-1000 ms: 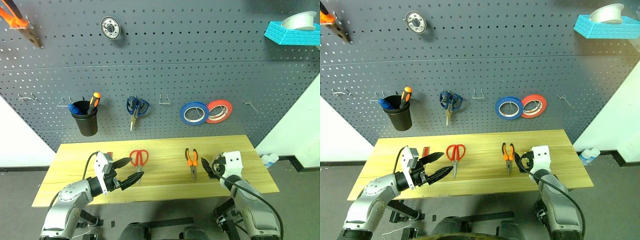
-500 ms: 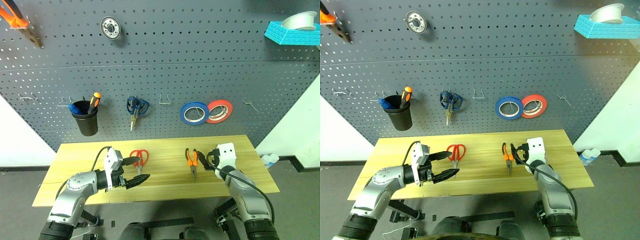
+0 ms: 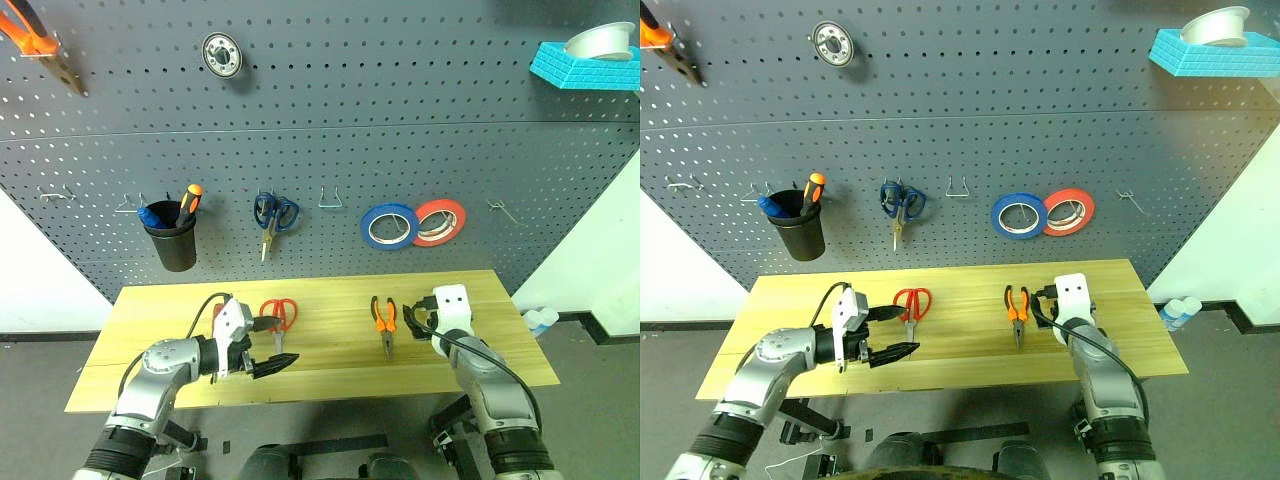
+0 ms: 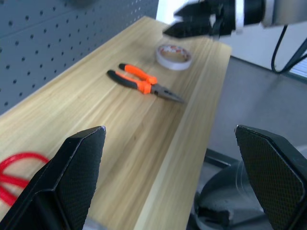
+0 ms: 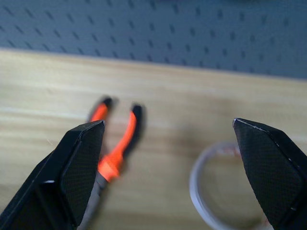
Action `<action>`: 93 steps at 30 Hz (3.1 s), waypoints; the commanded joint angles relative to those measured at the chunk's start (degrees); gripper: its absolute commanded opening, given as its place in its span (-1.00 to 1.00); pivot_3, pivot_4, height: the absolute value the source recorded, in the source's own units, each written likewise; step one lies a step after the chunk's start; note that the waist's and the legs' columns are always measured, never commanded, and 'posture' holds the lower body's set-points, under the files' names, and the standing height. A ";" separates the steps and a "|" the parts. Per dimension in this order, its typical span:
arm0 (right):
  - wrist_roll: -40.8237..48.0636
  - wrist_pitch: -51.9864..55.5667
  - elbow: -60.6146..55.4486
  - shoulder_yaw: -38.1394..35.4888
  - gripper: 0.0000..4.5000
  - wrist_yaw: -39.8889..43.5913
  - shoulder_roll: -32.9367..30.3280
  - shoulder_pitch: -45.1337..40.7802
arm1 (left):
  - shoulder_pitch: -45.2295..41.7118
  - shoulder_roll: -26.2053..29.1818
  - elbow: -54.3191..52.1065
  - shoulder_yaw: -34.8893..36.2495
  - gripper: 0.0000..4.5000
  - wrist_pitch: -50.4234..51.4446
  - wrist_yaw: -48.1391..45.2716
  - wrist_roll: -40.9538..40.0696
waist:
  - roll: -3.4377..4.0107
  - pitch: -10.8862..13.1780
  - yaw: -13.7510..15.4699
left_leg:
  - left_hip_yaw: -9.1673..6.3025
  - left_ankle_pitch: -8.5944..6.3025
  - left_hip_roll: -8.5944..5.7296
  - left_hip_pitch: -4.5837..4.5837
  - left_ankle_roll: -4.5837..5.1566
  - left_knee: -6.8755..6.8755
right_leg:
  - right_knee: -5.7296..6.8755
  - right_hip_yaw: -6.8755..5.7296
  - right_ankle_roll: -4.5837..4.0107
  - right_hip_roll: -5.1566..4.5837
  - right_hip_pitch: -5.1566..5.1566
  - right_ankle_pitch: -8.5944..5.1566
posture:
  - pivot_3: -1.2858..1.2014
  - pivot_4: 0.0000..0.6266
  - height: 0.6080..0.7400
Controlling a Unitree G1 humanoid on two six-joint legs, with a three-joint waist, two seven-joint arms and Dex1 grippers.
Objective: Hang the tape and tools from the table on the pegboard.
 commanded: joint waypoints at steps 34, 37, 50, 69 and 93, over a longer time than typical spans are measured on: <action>0.98 9.47 2.89 -2.54 0.99 0.74 -2.20 -3.93 | 6.23 5.10 -15.72 1.54 1.00 7.08 1.02 -5.03 | 0.13 3.92 -1.38 | -0.01 0.01 0.01 -0.04 0.02 -0.07 | -0.07 0.00 0.00 -0.03 -0.01 0.00 | 0.11 -0.62 1.00; 1.17 10.00 2.21 -2.99 0.99 1.15 -2.77 -2.75 | 7.89 5.56 -17.84 2.10 1.00 7.92 1.56 -5.67 | 0.10 4.64 -1.33 | 0.00 0.01 0.01 -0.04 0.02 -0.09 | -0.10 -0.01 0.00 -0.04 -0.01 0.00 | 0.11 -0.56 1.00; 0.71 9.69 4.49 -2.81 0.99 2.94 -4.50 -3.97 | 13.44 7.86 -24.75 4.96 1.00 11.58 3.52 -8.84 | 0.06 7.46 -1.39 | -0.02 -0.02 0.01 -0.24 0.05 -0.22 | -0.41 -0.09 -0.01 -0.12 -0.09 -0.01 | 0.13 -0.40 1.00; -0.28 6.56 12.68 -1.59 0.99 6.23 -6.65 -8.49 | 16.61 7.96 -29.76 5.29 1.00 13.51 6.22 -10.75 | -0.10 8.47 -1.37 | -0.05 -0.03 0.01 -1.02 0.09 -0.14 | -0.41 -0.24 0.01 -0.14 -0.76 0.01 | 0.14 -0.32 1.00; -0.95 2.91 21.76 -0.62 -0.42 8.87 -7.11 -13.14 | 19.54 7.87 -33.80 5.70 1.00 15.51 8.60 -12.27 | -0.47 9.72 -1.24 | -0.08 -0.03 0.01 -1.01 0.08 -0.10 | -0.43 -0.34 0.01 -0.21 -0.73 0.00 | 0.15 -0.26 1.00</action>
